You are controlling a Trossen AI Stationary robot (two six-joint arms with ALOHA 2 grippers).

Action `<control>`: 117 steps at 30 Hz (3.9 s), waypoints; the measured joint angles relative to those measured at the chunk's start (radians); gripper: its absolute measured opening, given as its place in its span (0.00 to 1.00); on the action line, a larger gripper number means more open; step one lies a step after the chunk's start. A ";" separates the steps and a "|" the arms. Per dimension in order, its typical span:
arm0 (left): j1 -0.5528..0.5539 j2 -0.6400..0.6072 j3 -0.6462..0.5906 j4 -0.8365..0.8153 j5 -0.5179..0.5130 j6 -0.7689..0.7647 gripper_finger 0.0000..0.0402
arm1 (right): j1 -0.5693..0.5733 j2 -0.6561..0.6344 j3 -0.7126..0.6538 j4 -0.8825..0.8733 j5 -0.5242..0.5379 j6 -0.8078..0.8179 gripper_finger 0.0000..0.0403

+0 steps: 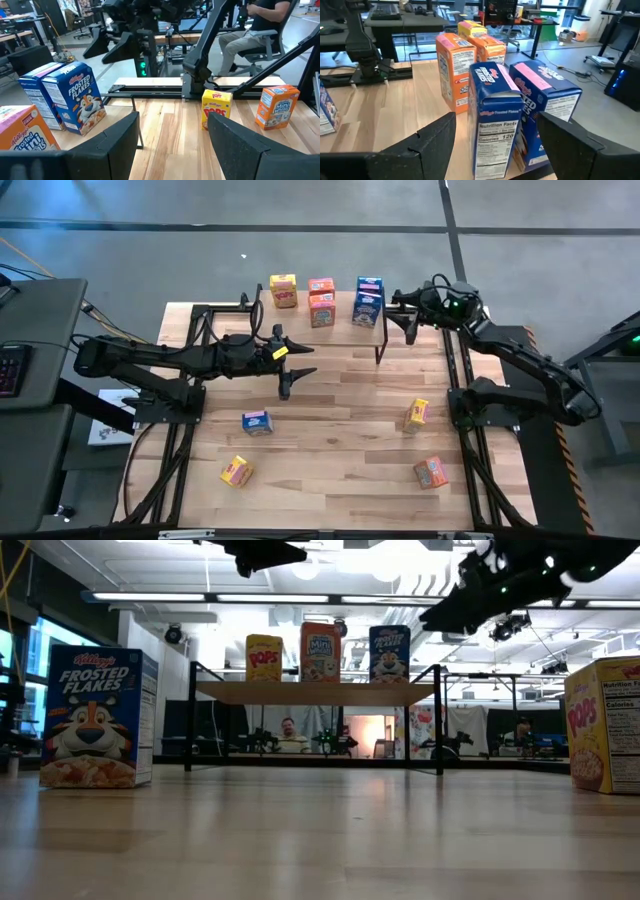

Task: Stack cereal on shelf
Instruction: Put the right yellow cereal box on the shelf aligned with the other yellow cereal box

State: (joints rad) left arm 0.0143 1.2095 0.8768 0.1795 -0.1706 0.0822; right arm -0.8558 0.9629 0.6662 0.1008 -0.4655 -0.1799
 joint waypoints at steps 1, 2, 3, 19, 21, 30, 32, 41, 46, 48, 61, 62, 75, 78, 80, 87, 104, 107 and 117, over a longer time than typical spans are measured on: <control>0.000 0.000 0.000 0.000 0.000 0.000 0.56 | 0.003 -0.019 0.000 -0.014 0.008 0.000 0.67; 0.000 0.000 0.000 0.000 0.000 0.000 0.56 | 0.007 -0.036 0.000 -0.032 0.024 0.002 0.67; 0.000 0.000 0.000 0.000 0.000 0.000 0.56 | 0.012 -0.054 0.000 -0.048 0.044 0.009 0.67; 0.000 0.000 0.000 0.000 0.000 0.000 0.56 | 0.188 -0.273 0.000 -0.299 0.118 0.239 0.67; 0.000 0.000 0.000 0.000 0.000 0.000 0.56 | 0.230 -0.282 0.000 -0.336 0.119 0.279 0.67; 0.000 0.000 0.000 0.000 0.000 0.000 0.56 | 0.435 -0.282 0.117 -0.611 0.256 0.463 0.67; 0.000 0.000 0.000 0.000 0.000 0.000 0.56 | 0.475 -0.281 0.166 -0.670 0.306 0.509 0.67; 0.000 0.000 0.000 0.000 0.000 0.000 0.56 | 0.582 -0.206 0.357 -1.007 0.522 0.784 0.67; 0.000 0.000 0.000 0.000 0.000 0.000 0.56 | 0.607 -0.145 0.400 -1.109 0.543 0.890 0.67; 0.000 0.000 0.000 0.000 0.000 0.000 0.56 | 0.622 -0.124 0.404 -1.140 0.530 0.950 0.67; 0.000 0.000 0.000 -0.002 0.000 0.000 0.56 | 0.793 -0.017 0.406 -1.387 0.465 1.410 0.67; 0.000 0.000 0.000 -0.003 0.000 0.000 0.56 | 0.814 -0.011 0.406 -1.401 0.464 1.445 0.67; 0.000 0.005 0.000 -0.026 0.000 0.024 0.56 | 1.021 0.101 0.406 -1.432 0.465 1.731 0.67; 0.000 0.005 0.000 -0.026 0.000 0.025 0.56 | 1.064 0.131 0.406 -1.441 0.465 1.784 0.67; 0.000 0.005 0.000 -0.026 0.000 0.026 0.56 | 1.091 0.150 0.406 -1.450 0.465 1.823 0.67; 0.000 0.005 0.000 -0.025 0.000 0.026 0.56 | 1.171 0.216 0.406 -1.453 0.486 1.948 0.67; 0.000 0.005 0.000 0.019 0.000 0.025 0.56 | 1.192 0.363 0.406 -1.443 0.518 1.954 0.67; 0.000 0.005 0.000 0.031 0.000 0.025 0.56 | 1.192 0.375 0.406 -1.446 0.524 1.953 0.67; 0.000 0.005 0.000 0.028 0.000 0.026 0.56 | 1.192 0.379 0.380 -1.430 0.525 1.982 0.67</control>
State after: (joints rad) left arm 0.0139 1.2144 0.8768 0.2077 -0.1703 0.1081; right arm 0.3367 1.3418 1.0459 -1.3295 0.0595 1.8017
